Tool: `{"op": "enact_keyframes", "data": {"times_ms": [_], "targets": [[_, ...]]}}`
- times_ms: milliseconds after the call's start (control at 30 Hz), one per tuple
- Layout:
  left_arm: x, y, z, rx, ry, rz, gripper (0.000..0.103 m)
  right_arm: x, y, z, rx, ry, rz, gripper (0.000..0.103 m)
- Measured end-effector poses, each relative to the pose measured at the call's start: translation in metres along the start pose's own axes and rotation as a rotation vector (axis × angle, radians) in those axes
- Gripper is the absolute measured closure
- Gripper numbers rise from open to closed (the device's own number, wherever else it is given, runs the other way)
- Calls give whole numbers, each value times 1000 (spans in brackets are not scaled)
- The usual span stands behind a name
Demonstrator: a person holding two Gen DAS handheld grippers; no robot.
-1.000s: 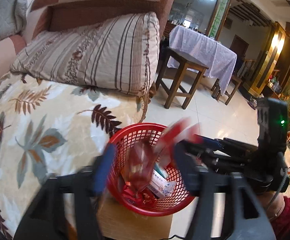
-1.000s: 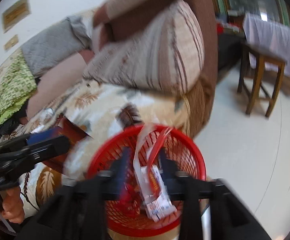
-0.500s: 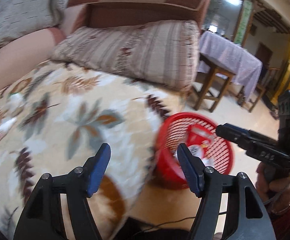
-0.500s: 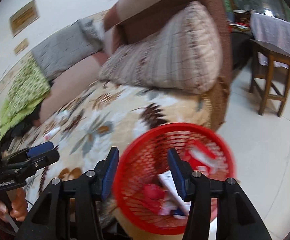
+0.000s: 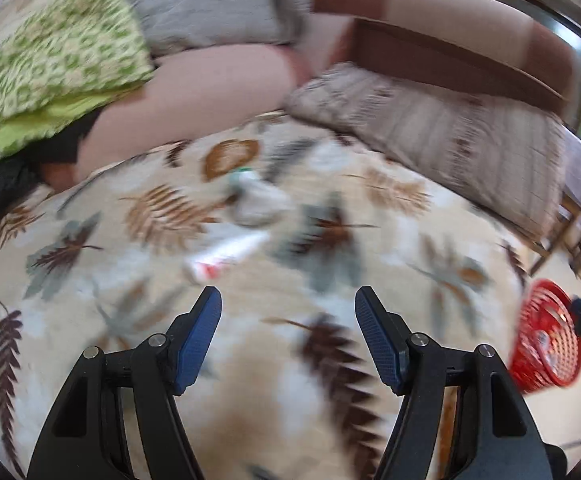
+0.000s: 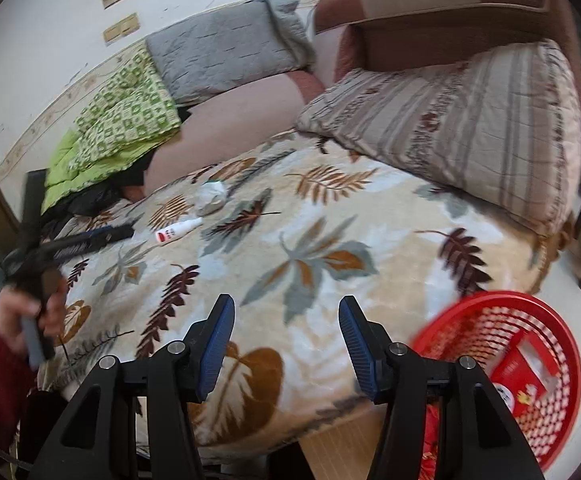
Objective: Collect trash
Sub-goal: 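Move both open tools back to the remaining trash on the bed, then grasp the white bottle with the left tool while the right tool grasps the white sock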
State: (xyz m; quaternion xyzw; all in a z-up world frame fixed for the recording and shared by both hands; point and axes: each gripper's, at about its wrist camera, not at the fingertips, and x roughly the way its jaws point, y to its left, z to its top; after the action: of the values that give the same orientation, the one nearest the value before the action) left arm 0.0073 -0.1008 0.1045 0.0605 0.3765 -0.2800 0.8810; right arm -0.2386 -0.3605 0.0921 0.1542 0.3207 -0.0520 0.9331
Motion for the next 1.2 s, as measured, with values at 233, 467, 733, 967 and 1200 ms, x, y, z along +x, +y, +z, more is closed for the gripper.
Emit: {"op": "enact_keyframes", "data": {"times_ms": [233, 467, 733, 967, 1200], "targets": [[70, 49, 28, 6, 76, 29, 35, 27, -1, 7, 10, 40, 14, 44], [137, 39, 27, 161, 204, 38, 51, 48, -12, 11, 29, 79, 2, 44], [143, 32, 12, 103, 164, 93, 69, 69, -5, 24, 36, 96, 41, 44], [84, 29, -15, -116, 96, 92, 74, 88, 25, 56, 33, 88, 135, 44], [36, 31, -48, -331, 34, 178, 74, 169, 68, 104, 109, 175, 263, 37]]}}
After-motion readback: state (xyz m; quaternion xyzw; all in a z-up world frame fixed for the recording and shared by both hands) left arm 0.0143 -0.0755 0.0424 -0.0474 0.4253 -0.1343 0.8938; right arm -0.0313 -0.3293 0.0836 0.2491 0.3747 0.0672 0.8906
